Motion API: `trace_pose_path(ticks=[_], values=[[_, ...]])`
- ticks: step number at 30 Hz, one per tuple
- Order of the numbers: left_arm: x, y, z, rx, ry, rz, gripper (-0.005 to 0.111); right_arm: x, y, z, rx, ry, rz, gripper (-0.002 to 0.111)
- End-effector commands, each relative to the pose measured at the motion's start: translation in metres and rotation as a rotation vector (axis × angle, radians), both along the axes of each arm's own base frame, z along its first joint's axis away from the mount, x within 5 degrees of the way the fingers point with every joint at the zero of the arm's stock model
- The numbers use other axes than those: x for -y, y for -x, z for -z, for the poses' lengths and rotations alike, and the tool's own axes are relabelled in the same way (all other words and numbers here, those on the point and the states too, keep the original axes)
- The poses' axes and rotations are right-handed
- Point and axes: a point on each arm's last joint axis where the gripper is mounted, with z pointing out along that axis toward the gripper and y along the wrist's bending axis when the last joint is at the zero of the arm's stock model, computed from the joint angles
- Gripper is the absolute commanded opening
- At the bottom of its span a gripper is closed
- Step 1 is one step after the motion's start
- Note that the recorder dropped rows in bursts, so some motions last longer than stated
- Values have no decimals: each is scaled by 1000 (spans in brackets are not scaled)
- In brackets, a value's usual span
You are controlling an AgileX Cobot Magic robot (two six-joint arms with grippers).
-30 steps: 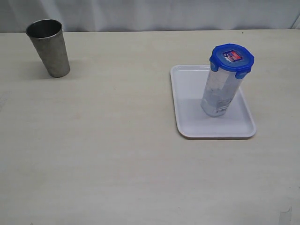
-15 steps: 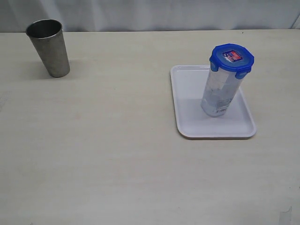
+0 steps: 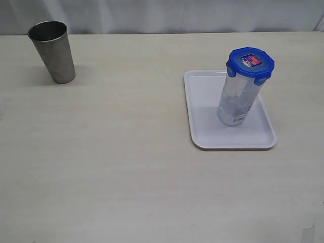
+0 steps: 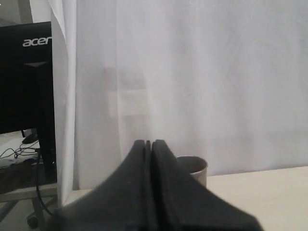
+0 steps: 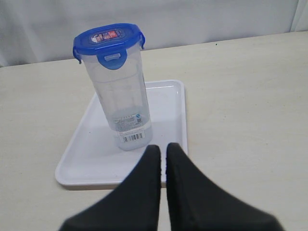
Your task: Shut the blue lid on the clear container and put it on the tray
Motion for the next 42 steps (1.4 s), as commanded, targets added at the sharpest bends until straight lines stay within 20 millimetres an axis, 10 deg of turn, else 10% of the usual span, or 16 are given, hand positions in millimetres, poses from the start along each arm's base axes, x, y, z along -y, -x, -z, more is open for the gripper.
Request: trace_pose_path(ticks=[1,25,42], values=[[0,-3,13,-33,18,2,0,0,0,1,4,1,6,4],[0,-8,38,-55,57,9,0,0,0,1,4,1,6,4],[-4,-6,68,-377,37,-46,0,0,0,1,4,1,6,4]])
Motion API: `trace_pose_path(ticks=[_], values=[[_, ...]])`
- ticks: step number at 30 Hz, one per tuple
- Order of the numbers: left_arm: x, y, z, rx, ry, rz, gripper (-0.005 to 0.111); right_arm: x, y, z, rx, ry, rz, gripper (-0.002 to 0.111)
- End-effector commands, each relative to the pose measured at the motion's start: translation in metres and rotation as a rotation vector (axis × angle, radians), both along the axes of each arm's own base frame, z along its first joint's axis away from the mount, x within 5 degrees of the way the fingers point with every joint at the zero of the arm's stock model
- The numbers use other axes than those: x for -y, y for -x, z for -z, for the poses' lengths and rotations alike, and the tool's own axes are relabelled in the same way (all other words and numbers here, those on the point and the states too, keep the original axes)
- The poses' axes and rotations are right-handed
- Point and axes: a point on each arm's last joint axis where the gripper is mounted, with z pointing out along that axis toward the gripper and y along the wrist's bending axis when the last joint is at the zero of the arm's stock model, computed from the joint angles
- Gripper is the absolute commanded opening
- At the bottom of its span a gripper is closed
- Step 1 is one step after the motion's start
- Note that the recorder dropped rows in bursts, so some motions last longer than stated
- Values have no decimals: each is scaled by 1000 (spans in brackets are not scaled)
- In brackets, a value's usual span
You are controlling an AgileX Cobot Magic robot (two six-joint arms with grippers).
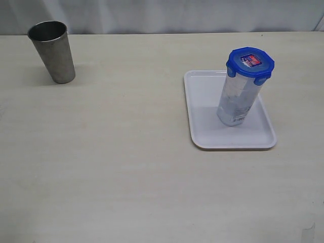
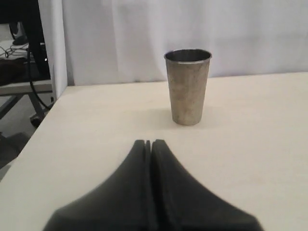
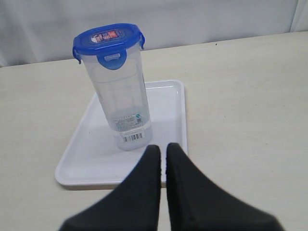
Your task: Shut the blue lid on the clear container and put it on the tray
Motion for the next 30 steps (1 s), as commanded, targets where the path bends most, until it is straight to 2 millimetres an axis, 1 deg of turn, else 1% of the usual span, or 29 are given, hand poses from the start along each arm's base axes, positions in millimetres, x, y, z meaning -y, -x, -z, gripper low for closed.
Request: trace_pose_path(ticks=[1,30], values=[[-1,1,4,-32,-3,-9,0,0,0,1,4,1,6,4],[-2,2,5,-46,2,-27,0,0,0,1,4,1,6,4]])
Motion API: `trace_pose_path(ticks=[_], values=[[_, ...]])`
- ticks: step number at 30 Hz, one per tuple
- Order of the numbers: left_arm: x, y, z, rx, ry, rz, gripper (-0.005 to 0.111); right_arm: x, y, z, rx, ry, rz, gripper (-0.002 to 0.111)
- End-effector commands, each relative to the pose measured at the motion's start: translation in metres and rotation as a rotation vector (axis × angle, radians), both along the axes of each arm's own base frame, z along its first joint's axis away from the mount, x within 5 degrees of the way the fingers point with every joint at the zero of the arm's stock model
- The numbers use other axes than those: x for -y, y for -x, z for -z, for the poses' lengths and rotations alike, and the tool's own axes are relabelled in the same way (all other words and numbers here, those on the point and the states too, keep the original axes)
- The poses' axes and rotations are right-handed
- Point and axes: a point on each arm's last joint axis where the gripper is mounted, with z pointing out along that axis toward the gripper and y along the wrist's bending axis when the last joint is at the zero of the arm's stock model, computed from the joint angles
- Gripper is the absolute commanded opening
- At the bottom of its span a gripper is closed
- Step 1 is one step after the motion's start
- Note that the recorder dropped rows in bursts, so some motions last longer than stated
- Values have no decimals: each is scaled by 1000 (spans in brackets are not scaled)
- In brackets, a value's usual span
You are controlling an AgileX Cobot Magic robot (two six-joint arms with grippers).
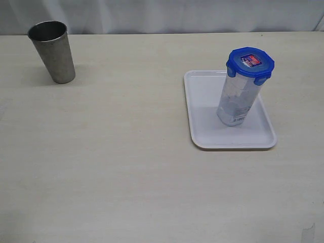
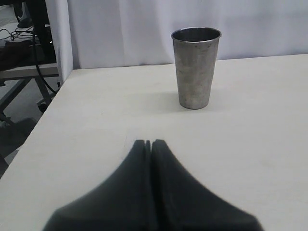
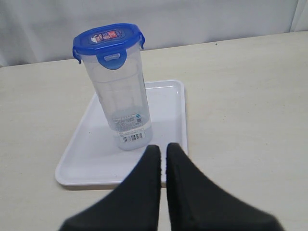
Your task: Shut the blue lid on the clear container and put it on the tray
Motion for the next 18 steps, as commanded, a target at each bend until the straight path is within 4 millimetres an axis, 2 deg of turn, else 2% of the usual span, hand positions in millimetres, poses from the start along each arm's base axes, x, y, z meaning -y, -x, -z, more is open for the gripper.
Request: trace_pose_path(ticks=[1,18], values=[[0,0,1,4,6,-4,0,0,0,1,4,1,6,4],[0,0,1,4,6,-4,0,0,0,1,4,1,6,4]])
